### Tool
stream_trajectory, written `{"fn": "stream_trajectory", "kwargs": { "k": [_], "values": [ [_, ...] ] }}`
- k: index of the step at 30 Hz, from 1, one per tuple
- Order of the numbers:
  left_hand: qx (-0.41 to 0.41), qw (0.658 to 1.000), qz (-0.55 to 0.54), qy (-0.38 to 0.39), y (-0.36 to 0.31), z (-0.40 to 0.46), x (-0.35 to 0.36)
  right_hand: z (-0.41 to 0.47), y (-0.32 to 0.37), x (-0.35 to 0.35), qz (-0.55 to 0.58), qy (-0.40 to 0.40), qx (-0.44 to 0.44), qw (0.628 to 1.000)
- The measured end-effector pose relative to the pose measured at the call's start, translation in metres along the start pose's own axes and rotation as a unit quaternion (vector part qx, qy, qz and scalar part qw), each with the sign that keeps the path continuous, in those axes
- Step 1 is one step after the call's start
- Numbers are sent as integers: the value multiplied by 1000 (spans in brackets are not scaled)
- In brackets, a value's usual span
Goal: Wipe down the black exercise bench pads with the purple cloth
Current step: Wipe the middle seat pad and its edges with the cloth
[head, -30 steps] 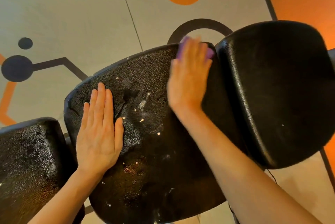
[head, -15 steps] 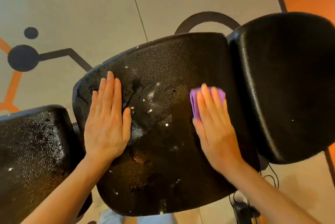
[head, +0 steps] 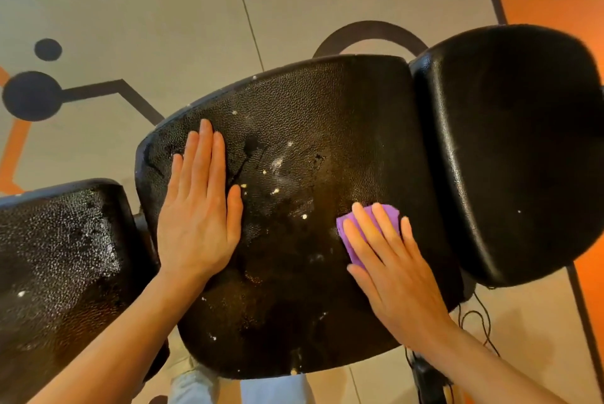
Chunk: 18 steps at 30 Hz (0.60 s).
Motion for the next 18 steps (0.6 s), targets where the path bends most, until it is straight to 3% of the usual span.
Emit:
{"fn": "stream_trajectory", "kwargs": {
  "k": [6, 8, 12, 14, 18],
  "values": [
    [2, 1000, -7, -3, 1, 0, 0, 182, -15, -44, 69, -142, 105, 982],
    [1, 1000, -12, -6, 1, 1, 1, 156, -5, -31, 77, -128, 93, 984],
    [3, 1000, -12, -8, 1, 0, 1, 22, 32, 0, 9, -3, -32, 999],
    [5, 1000, -13, -9, 1, 0, 0, 50, 20, -1, -2, -13, -54, 998],
    [7, 1000, -10, -9, 1, 0, 0, 195, 2, -48, 8, -122, 60, 991]
  ]
}}
Point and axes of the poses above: each hand's wrist, its own z-axis towards the middle knuckle, its own x-axis out of the palm, y = z × x, the point moved 7 cm from there along z, towards the middle knuckle, and after that the axes turned 2 degrees about -y, right-handed, at the moved point
